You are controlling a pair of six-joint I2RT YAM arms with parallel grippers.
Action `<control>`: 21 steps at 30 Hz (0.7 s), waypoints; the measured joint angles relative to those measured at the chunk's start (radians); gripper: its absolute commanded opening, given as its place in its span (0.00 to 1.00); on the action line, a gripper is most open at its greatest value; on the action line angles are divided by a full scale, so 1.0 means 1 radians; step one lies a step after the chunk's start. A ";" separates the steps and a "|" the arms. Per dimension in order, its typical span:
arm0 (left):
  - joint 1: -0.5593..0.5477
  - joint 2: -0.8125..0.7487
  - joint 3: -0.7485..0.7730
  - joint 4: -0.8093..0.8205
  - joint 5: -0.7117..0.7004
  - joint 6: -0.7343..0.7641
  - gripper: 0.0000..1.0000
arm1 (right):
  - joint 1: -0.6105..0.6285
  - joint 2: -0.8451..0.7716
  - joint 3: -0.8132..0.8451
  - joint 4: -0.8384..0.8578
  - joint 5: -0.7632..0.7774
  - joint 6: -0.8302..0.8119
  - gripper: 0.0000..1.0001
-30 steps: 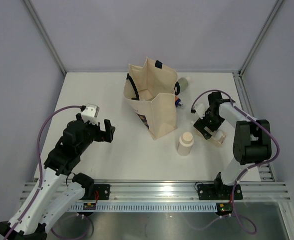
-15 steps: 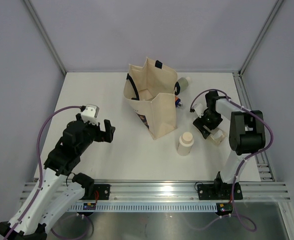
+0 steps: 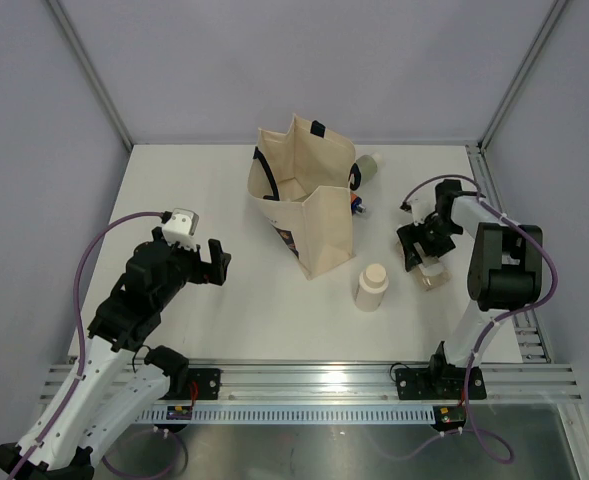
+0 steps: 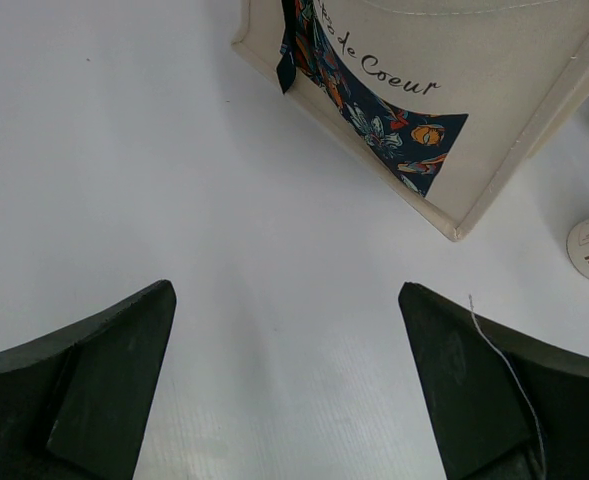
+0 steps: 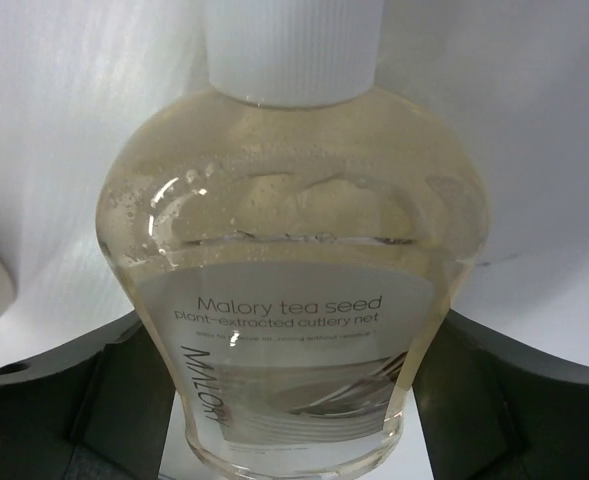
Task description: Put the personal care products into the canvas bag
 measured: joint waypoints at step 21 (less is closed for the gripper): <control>0.000 -0.002 0.000 0.000 -0.010 0.000 0.99 | -0.231 -0.187 0.122 -0.082 -0.636 0.138 0.00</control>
